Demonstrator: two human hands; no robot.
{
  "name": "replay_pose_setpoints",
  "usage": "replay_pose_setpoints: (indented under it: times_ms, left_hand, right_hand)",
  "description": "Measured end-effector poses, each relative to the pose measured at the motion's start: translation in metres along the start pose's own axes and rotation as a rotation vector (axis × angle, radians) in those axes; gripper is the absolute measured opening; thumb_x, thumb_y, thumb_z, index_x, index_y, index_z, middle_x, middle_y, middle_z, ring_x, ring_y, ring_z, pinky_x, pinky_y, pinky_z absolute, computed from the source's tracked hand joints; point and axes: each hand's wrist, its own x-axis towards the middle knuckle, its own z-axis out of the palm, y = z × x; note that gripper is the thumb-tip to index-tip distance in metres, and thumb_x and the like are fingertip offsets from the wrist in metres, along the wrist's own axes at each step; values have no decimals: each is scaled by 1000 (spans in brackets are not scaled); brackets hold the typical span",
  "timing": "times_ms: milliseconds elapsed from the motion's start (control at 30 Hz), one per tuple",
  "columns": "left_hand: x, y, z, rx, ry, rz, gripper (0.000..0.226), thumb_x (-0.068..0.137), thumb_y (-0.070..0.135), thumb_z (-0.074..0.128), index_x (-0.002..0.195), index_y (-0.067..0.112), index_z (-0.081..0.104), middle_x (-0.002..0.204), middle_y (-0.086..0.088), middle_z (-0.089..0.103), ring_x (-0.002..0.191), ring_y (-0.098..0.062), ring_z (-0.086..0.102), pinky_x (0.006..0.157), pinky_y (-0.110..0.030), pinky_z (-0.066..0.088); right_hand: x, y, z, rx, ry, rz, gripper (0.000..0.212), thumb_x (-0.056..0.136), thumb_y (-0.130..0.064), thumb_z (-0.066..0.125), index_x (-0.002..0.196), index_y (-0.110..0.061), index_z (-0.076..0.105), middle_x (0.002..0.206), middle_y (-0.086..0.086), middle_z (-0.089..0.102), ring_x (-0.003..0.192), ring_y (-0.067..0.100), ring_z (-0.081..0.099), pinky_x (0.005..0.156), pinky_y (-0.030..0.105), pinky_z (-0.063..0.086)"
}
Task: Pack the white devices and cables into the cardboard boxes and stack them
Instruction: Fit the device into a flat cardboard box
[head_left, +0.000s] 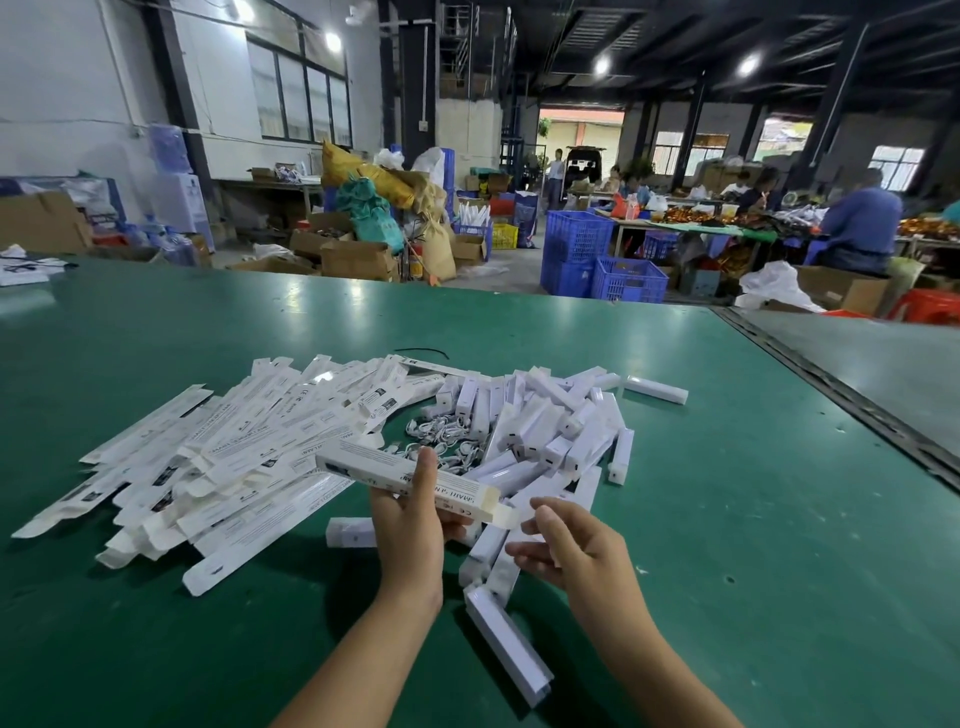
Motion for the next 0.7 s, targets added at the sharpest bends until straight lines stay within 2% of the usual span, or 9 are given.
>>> replay_pose_setpoints:
  times_ms: [100,167,267,333,400,467,567,667,700]
  left_hand:
    - [-2,0,0,1,-13,-3,64,82,55,66,134,22,47,100,-8,71,69,-13,71,50,-26,53]
    - [-4,1,1,4,-19,0,69,76,58,66,132,23,48,99,-8,71,67,-13,70,49,-26,53]
    - [-5,1,1,9,-28,8,70,74,59,65,131,23,48,98,-9,70,65,-12,70,47,-25,53]
    - [-5,1,1,12,-35,10,70,74,59,65,131,23,47,98,-9,70,66,-14,70,47,-27,53]
    - [-7,1,2,5,-43,11,71,73,59,66,131,21,48,96,-10,70,67,-16,70,47,-29,54]
    - [-8,2,2,-2,-47,14,67,73,58,66,127,22,50,96,-11,70,66,-16,70,47,-29,55]
    - [-10,3,3,-4,-47,21,50,73,58,66,114,34,52,97,-9,71,68,-15,71,49,-29,56]
    - [-14,7,4,-5,-54,32,43,74,57,66,109,35,52,94,-6,70,67,-13,70,50,-30,56]
    - [-15,8,4,-2,-58,39,43,74,56,66,108,33,52,92,-5,70,66,-12,70,49,-30,57]
  right_hand:
    - [1,2,-4,-176,36,-49,17,101,-20,50,98,-12,65,77,-6,71,61,25,66,59,33,54]
    - [2,4,-9,-271,61,-57,16,100,-20,52,94,-16,67,74,-7,68,65,19,59,65,37,51]
    - [5,6,-12,-255,77,-16,17,99,-14,50,101,-25,62,68,-9,56,56,9,45,57,25,40]
    - [5,6,-14,-312,122,-61,14,96,-23,54,92,-35,61,56,-16,44,51,6,36,51,20,34]
    - [4,4,-16,-318,124,-104,14,96,-30,55,86,-39,60,55,-15,41,52,8,35,52,23,34]
    - [3,3,-15,-273,88,-125,28,100,-15,48,95,-40,59,61,-10,44,57,13,39,57,30,36]
    - [2,0,-9,-132,12,-78,28,98,2,39,111,-22,47,85,-1,50,67,10,55,74,30,50]
    - [0,-3,-7,-78,-62,11,6,103,-8,40,105,-9,45,89,9,52,75,12,64,78,27,56]
    - [-2,-4,-6,-87,-61,33,11,104,-14,40,102,-7,47,85,10,54,73,14,63,76,27,56]
